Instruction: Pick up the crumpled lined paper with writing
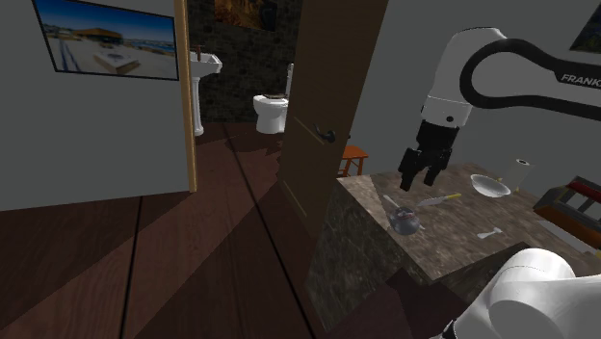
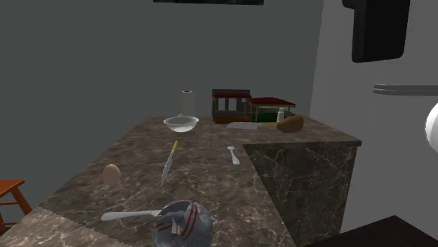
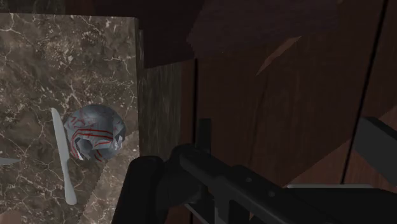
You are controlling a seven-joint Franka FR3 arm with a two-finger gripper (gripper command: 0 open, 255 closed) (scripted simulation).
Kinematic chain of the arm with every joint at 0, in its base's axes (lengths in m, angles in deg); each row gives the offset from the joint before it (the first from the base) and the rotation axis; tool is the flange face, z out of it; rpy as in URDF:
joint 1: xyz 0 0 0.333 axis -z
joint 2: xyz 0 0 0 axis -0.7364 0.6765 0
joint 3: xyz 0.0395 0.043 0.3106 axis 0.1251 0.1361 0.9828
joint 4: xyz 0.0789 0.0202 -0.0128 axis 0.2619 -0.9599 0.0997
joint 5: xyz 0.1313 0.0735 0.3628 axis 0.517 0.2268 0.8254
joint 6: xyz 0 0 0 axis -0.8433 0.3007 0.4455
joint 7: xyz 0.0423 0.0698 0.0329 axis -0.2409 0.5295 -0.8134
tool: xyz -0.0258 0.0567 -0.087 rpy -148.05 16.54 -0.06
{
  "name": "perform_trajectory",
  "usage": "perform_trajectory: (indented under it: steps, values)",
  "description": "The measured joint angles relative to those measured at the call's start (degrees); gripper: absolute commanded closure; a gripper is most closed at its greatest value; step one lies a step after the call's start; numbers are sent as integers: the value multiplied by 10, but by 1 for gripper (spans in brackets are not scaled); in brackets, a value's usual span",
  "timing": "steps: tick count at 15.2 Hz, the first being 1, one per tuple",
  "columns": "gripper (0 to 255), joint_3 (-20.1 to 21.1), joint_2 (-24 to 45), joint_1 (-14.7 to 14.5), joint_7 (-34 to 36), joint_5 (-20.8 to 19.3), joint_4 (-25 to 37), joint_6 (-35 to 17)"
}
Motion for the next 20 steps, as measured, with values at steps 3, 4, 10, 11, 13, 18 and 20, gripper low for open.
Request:
perform_trajectory:
  steps: [3,4,10,11,13,18,20]
  values:
    - [0,-2,-8,8,4,-8,-22,-23]
    - [0,-6,-13,14,5,-16,-36,-37]
    - [0,-28,-16,61,19,-63,-128,-171]
    - [0,-33,-11,69,22,-72,-142,-196]
    - [0,-40,-2,86,31,-88,-172,-250]
    - [0,-65,36,137,49,-135,-221,-378]
    - [0,-80,64,161,51,-157,-225,-429]
